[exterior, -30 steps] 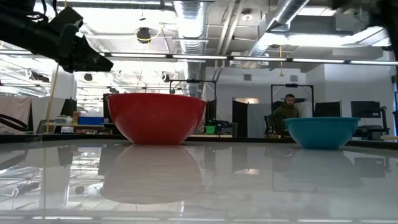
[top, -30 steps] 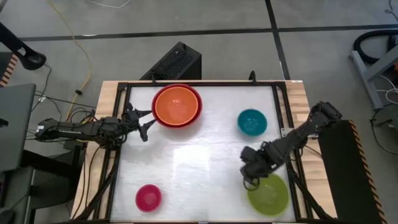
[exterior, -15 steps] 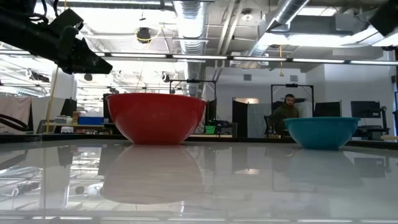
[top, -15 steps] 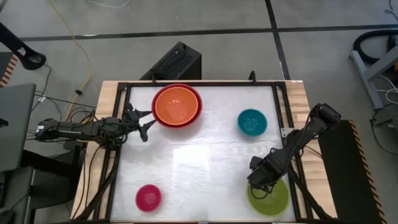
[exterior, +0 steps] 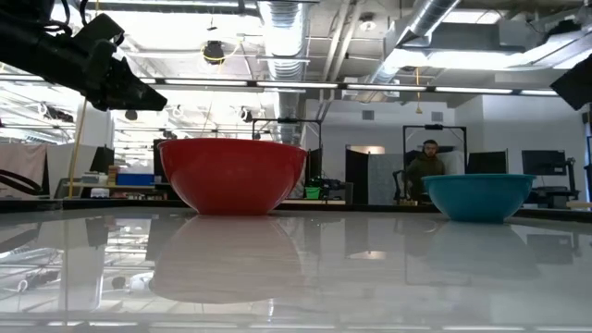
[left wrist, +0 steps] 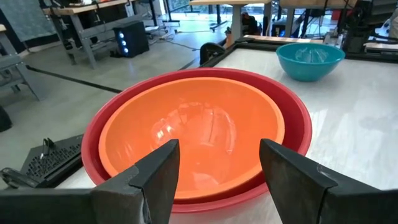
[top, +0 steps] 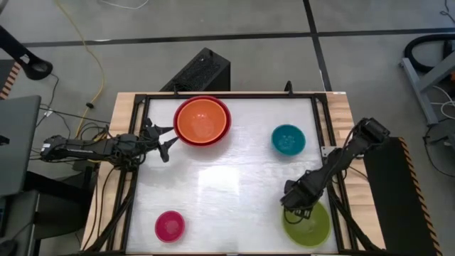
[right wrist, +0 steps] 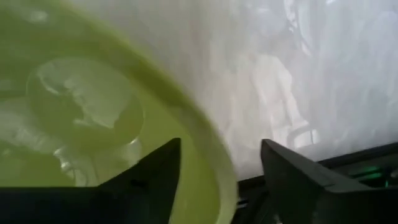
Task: Nest bowls inside each other
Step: Stack the green bowl on top of the orange bowl
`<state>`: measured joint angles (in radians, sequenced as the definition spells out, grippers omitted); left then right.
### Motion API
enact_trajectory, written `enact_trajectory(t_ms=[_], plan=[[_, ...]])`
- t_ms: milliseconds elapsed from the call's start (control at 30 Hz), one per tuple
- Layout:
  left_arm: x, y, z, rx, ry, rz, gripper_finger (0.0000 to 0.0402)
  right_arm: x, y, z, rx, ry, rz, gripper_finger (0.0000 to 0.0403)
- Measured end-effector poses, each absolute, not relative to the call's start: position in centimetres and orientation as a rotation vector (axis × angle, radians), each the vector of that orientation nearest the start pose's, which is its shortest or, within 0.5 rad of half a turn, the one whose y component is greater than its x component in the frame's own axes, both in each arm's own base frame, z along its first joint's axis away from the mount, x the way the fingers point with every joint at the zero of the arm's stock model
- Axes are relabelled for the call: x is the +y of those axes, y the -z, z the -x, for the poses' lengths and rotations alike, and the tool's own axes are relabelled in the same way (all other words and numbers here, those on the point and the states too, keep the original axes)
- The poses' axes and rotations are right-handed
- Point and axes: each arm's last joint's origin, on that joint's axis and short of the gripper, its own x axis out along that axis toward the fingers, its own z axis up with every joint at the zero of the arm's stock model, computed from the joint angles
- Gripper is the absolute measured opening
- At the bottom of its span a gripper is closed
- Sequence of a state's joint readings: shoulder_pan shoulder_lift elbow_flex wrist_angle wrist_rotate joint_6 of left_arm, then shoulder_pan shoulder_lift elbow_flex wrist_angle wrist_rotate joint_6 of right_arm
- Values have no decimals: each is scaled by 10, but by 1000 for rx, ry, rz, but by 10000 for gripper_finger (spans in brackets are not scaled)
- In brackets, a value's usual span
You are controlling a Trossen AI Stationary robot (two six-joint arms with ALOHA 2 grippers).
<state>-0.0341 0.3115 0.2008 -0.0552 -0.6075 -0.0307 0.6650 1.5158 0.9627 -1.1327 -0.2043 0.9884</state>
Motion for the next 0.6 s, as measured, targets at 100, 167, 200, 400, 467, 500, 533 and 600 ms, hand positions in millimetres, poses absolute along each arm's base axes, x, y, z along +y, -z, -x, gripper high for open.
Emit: enact_trajectory(t_ms=[100, 167, 200, 400, 467, 500, 533, 600], plan=[[13, -202, -110, 151, -574, -23, 213, 150, -194, -182, 1758, 179, -270, 146], [13, -202, -110, 151, -575, -23, 213, 149, -194, -184, 1753, 147, -243, 85], [13, -202, -110, 151, -575, -23, 213, 148, -194, -185, 1763, 125, -244, 56], [13, -202, -110, 151, -575, -23, 213, 133, -205, -195, 1713, 139, -347, 31], [13, -202, -110, 151, -575, -23, 213, 127, -213, -200, 1663, 146, -385, 30], [13, -202, -110, 151, -575, -23, 213, 123, -217, -203, 1626, 159, -402, 26], [13, -202, -110, 151, -575, -23, 213, 118, -224, -206, 1587, 169, -413, 23], [13, -202, -110, 151, -575, -23, 212, 109, -238, -210, 1506, 184, -437, 23]])
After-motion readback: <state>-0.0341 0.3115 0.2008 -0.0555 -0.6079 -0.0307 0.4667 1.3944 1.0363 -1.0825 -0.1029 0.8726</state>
